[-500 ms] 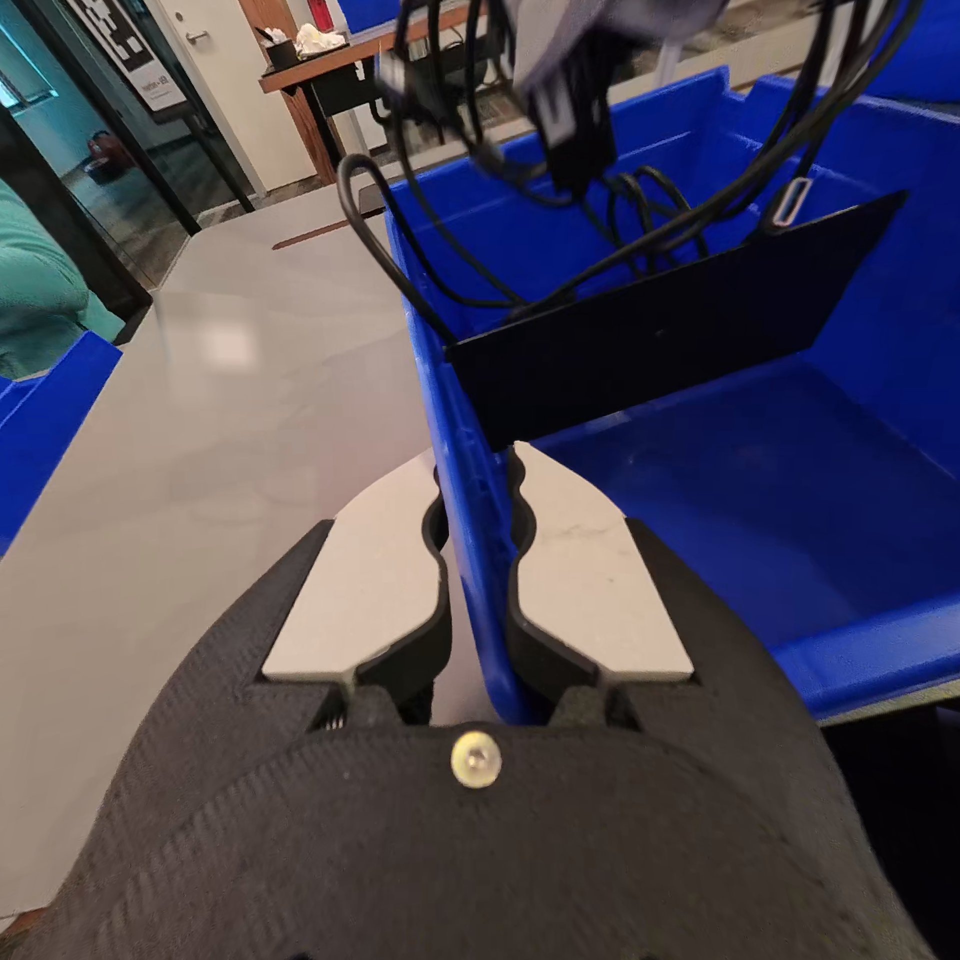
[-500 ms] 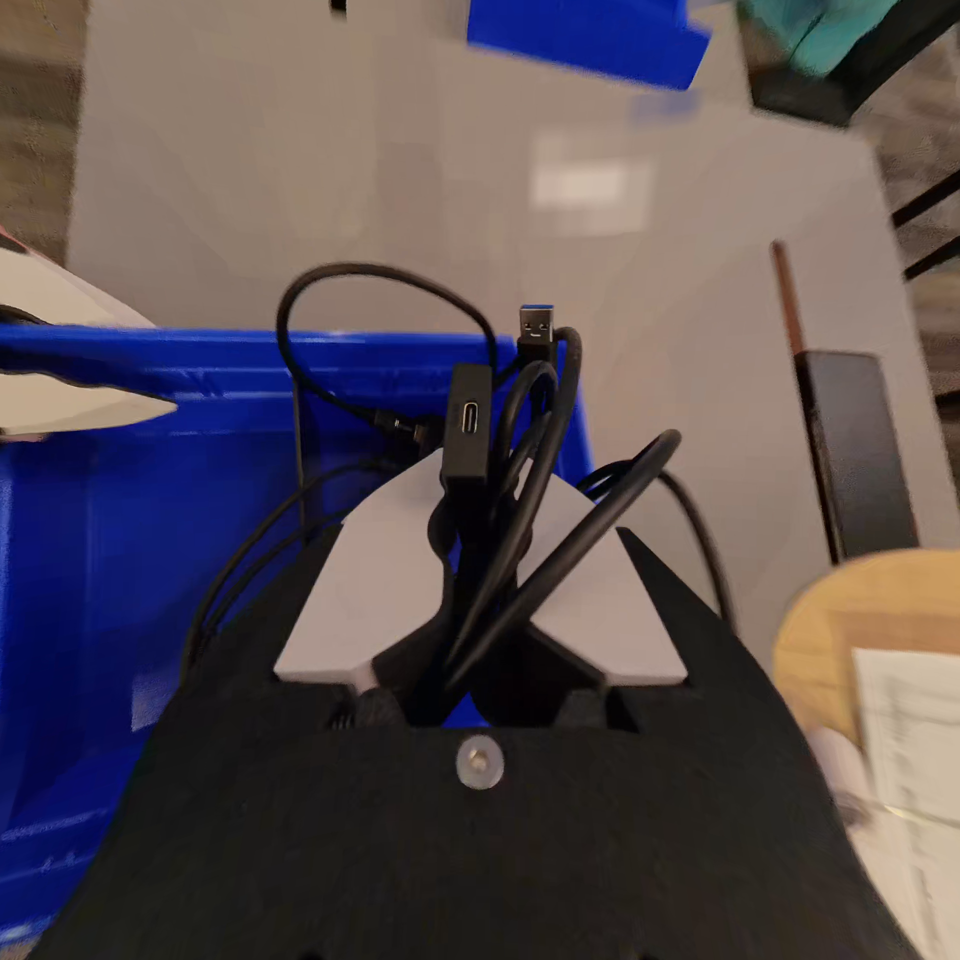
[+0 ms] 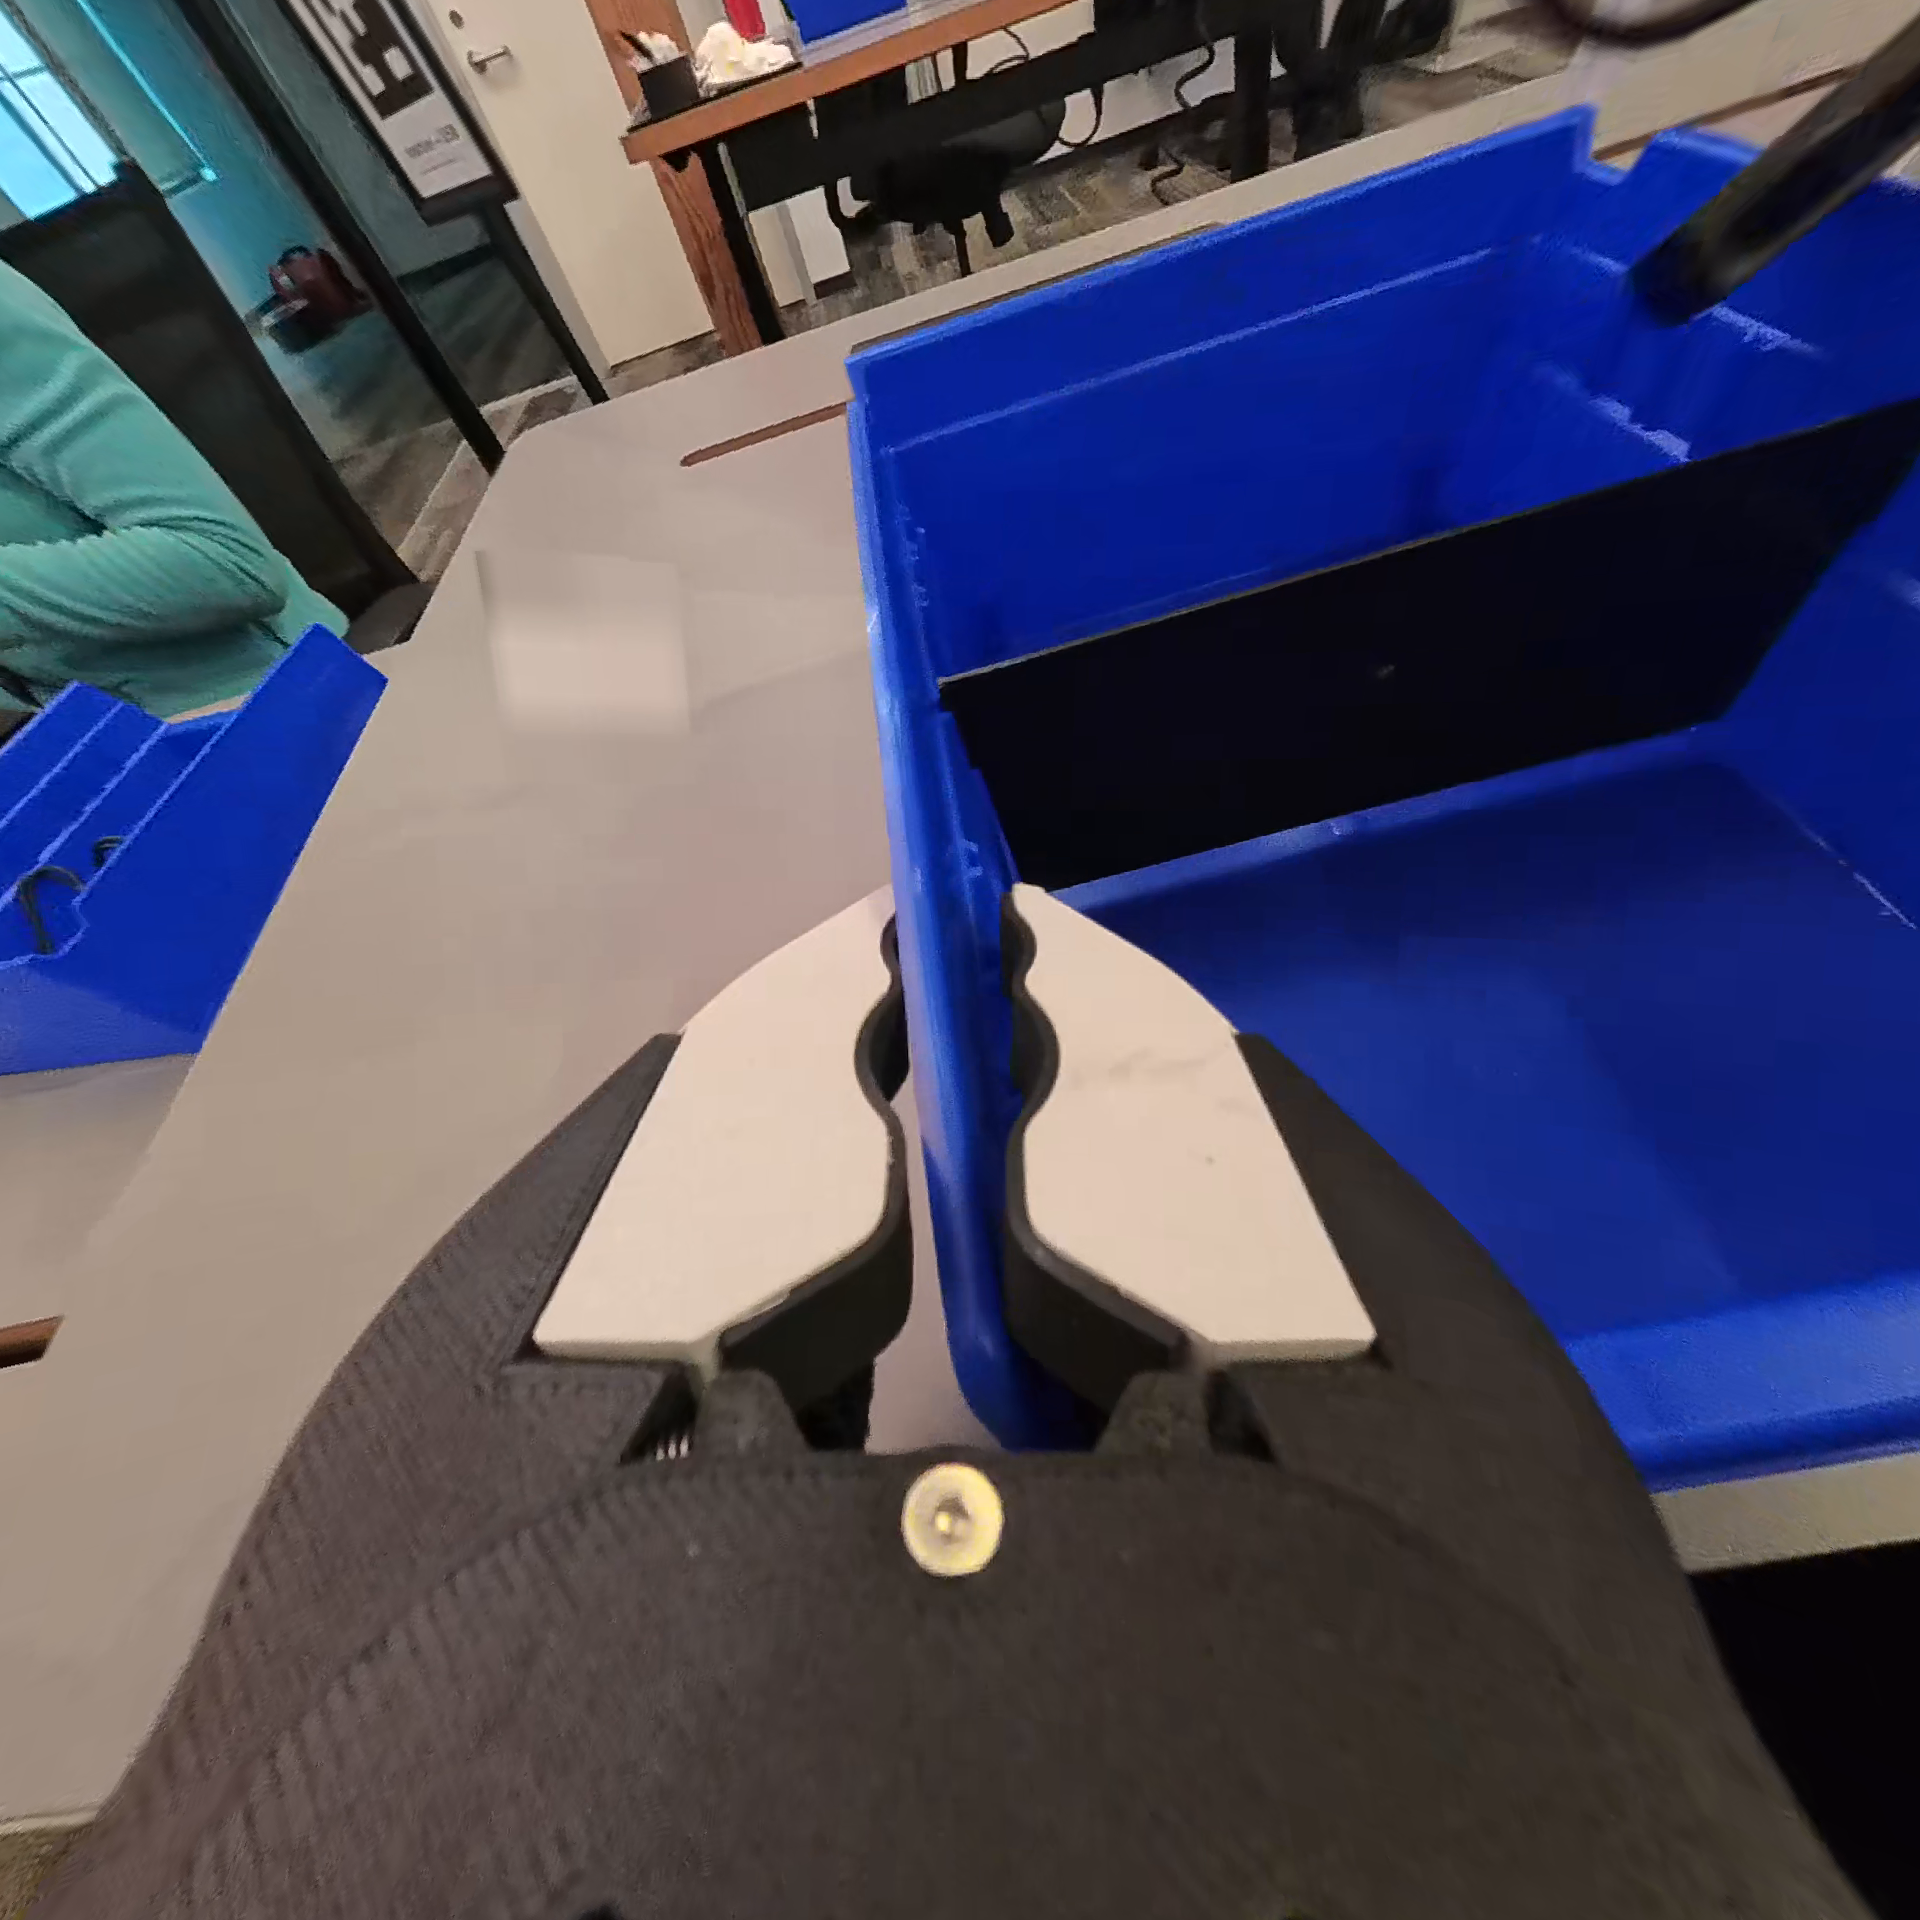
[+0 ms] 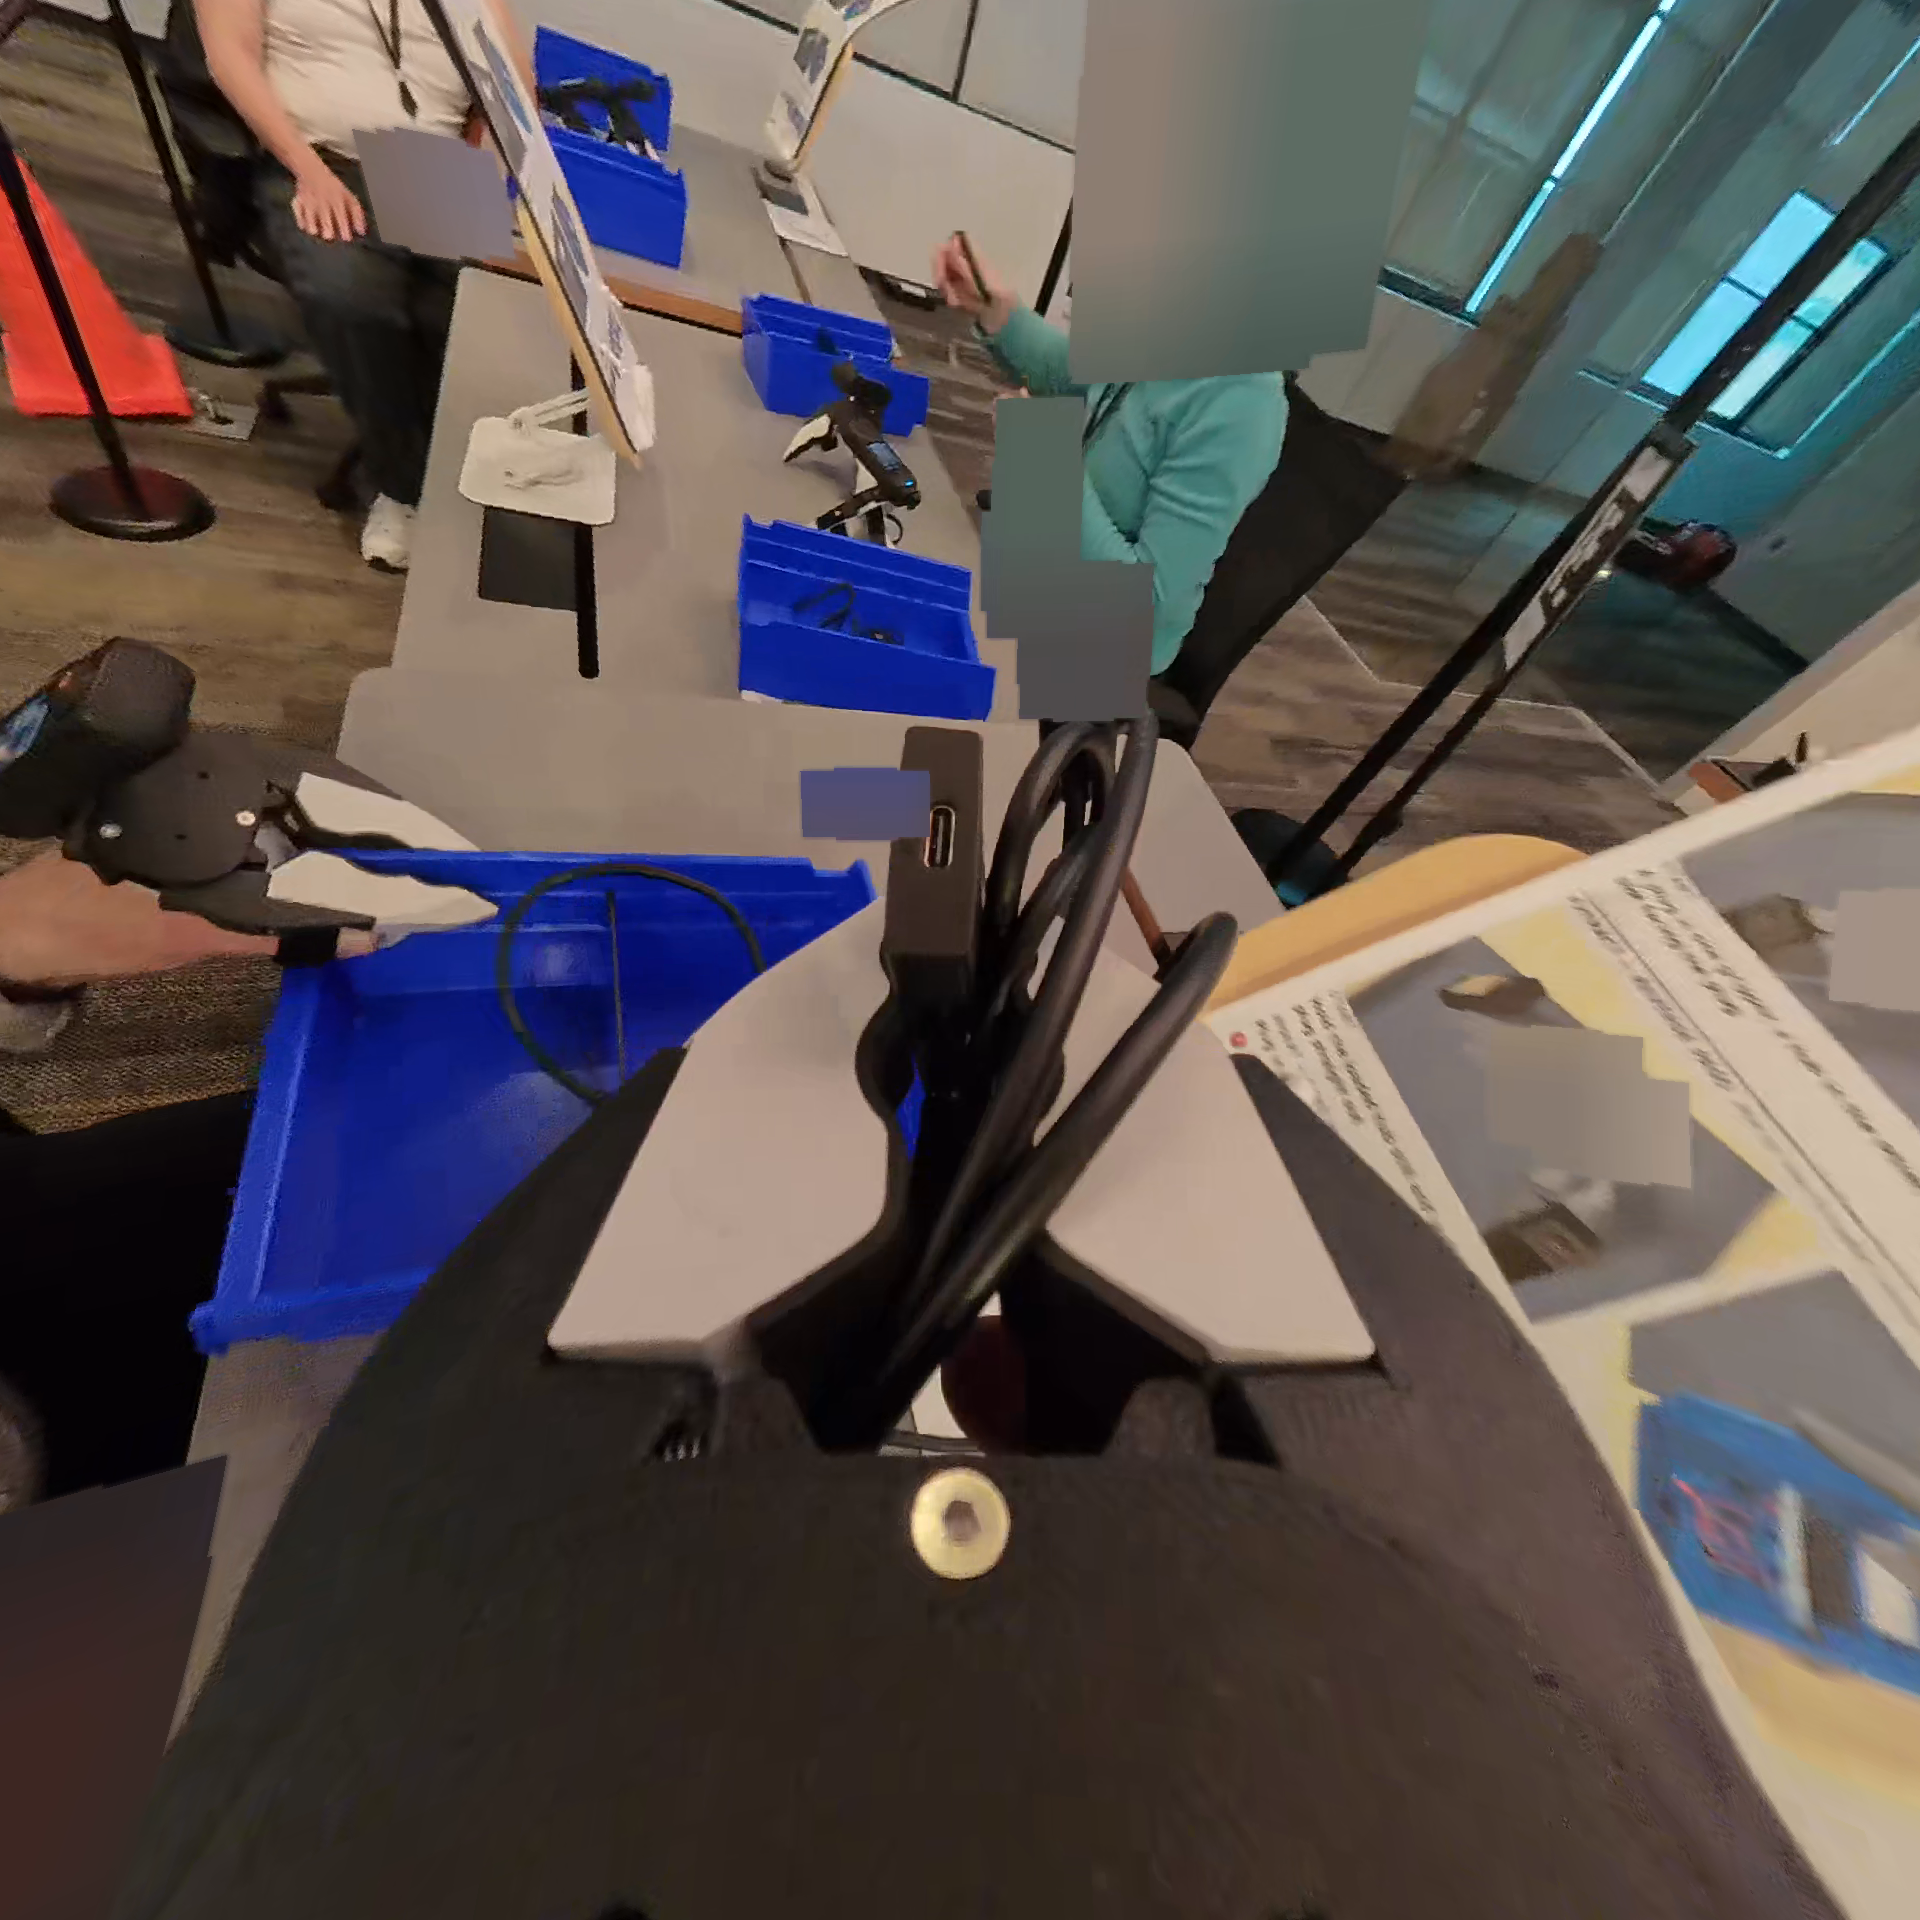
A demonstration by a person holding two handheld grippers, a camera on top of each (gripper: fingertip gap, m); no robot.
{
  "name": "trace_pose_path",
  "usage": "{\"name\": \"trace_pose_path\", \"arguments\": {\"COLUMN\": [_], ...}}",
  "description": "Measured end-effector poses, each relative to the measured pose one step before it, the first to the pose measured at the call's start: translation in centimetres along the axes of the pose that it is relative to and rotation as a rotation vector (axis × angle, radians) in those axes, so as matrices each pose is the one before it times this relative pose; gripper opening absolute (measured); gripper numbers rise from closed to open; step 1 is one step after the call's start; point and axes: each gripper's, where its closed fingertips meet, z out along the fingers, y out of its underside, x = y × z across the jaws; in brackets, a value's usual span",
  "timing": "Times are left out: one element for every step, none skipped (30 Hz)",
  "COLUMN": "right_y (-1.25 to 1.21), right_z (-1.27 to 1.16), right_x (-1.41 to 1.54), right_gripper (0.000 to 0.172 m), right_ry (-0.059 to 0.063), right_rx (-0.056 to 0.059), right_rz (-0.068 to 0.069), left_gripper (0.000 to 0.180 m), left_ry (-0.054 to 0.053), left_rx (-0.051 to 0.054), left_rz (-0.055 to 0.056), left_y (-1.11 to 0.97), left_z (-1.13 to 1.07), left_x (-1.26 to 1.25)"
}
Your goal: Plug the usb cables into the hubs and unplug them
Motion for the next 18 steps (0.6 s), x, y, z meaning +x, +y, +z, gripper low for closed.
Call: {"name": "trace_pose_path", "arguments": {"right_y": [-0.044,-0.097,-0.054,0.16,0.485,0.725,0.851,0.988,1.186,1.231,1.126,0.892,0.714,0.777,0.648,0.366,0.372,0.575], "right_z": [-0.983,-0.945,-0.823,-0.628,-0.391,-0.208,-0.028,0.191,0.417,0.576,0.59,0.555,0.545,0.536,0.516,0.499,0.514,0.534], "right_x": [0.383,0.364,0.138,-0.057,-0.126,-0.142,-0.187,-0.265,-0.34,-0.386,-0.502,-0.633,-0.668,-0.588,-0.433,-0.452,-0.55,-0.459], "right_gripper": [0.014,0.014,0.014,0.015,0.015,0.015,0.015,0.014,0.014,0.015,0.015,0.015,0.015,0.015,0.014,0.015,0.015,0.014], "right_ry": [0.0113,0.0071,-0.0053,-0.0108,-0.0077,-0.0061,-0.0094,-0.012,-0.0099,-0.0047,-0.0056,-0.0149,-0.0198,-0.0163,-0.0071,-0.0118,-0.0212,-0.0154], "right_rx": [0.0077,0.0114,0.0107,0.0021,-0.0116,-0.0181,-0.0165,-0.0195,-0.0286,-0.0313,-0.0254,-0.0109,-0.0009,-0.0101,-0.0051,0.0125,0.0075,-0.0133], "right_rz": [-0.0006,0.0075,0.0082,0.0024,-0.0083,-0.0115,-0.0028,0.0002,-0.0025,-0.0038,-0.005,0.0009,0.0105,0.0081,0.003,0.0091,0.0063,0.0012], "left_gripper": [0.013,0.013,0.012,0.013,0.012,0.012,0.012,0.012,0.012,0.012,0.012,0.012,0.012,0.012,0.012,0.012,0.012,0.012], "left_ry": [0.0003,0.0003,0.0002,-0.0002,-0.0049,0.0019,0.0021,-0.0006,-0.0106,-0.0109,-0.0027,-0.0046,-0.0146,-0.0075,-0.0028,-0.0046,-0.0017,0.0056], "left_rx": [0.001,-0.0012,0.0014,0.002,-0.0069,-0.0006,0.003,0.0033,-0.005,-0.0019,0.0049,0.0005,-0.0061,-0.0005,0.0028,-0.0016,-0.0011,0.0026], "left_rz": [-0.0022,-0.0044,-0.0045,0.0036,0.0016,-0.0023,-0.0001,-0.0104,0.0061,0.0055,-0.0115,-0.0112,0.008,-0.0001,-0.0086,0.0001,0.0,-0.0085], "left_y": [0.101,0.106,0.051,0.031,0.105,0.032,0.101,0.106,0.095,0.065,0.049,0.073,0.073,0.034,0.002,0.022,-0.006,-0.019], "left_z": [0.067,0.07,0.102,0.115,0.07,0.022,0.06,0.019,-0.003,0.004,0.069,0.101,0.114,0.146,0.174,0.201,0.192,0.194], "left_x": [-0.477,-0.446,-0.389,-0.334,-0.413,-0.361,-0.337,-0.358,-0.366,-0.375,-0.361,-0.415,-0.48,-0.393,-0.365,-0.349,-0.288,-0.2]}}
